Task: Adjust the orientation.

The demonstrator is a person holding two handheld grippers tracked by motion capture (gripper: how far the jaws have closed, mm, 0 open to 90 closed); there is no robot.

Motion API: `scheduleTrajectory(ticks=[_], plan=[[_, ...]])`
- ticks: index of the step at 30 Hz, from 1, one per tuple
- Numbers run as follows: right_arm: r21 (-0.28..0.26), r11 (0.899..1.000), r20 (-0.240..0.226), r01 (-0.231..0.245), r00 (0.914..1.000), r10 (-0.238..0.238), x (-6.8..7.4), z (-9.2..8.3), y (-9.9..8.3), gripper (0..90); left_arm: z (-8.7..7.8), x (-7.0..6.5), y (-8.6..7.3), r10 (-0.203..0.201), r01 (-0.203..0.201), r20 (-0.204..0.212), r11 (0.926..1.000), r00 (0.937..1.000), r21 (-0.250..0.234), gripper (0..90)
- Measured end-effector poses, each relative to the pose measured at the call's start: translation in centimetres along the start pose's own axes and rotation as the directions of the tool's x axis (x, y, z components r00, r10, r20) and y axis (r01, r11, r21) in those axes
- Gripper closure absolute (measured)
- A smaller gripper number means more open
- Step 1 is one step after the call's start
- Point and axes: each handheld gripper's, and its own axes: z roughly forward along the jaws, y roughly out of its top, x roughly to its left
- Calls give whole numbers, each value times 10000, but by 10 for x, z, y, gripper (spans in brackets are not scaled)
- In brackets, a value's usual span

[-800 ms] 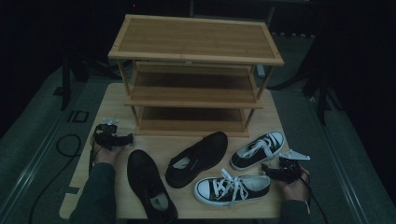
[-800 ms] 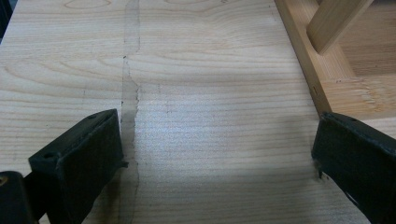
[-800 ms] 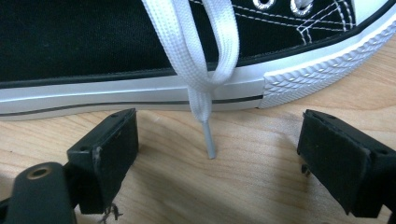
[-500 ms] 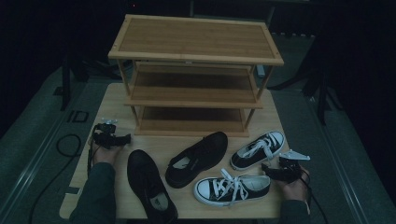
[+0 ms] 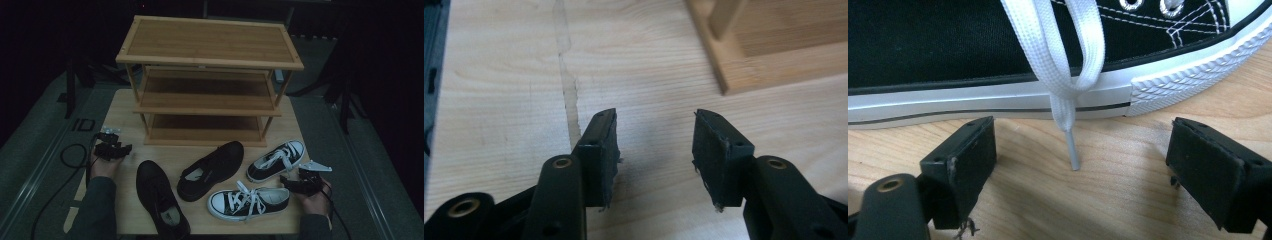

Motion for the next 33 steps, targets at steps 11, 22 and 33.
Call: scheduleTrajectory(ticks=[11,22,33], plan=[[-4,10000,17,-9,10000,9,0,0,0,127,-32,-6,7,406,-386,1066,9990,9935,-210,569],[-10,10000,67,-55,10000,55,1,0,0,132,-55,-17,12,531,-440,1941,9977,9795,-510,616],[-12,10000,72,-65,10000,65,1,0,0,133,-67,-35,16,1026,-928,2353,9943,9665,-526,623]])
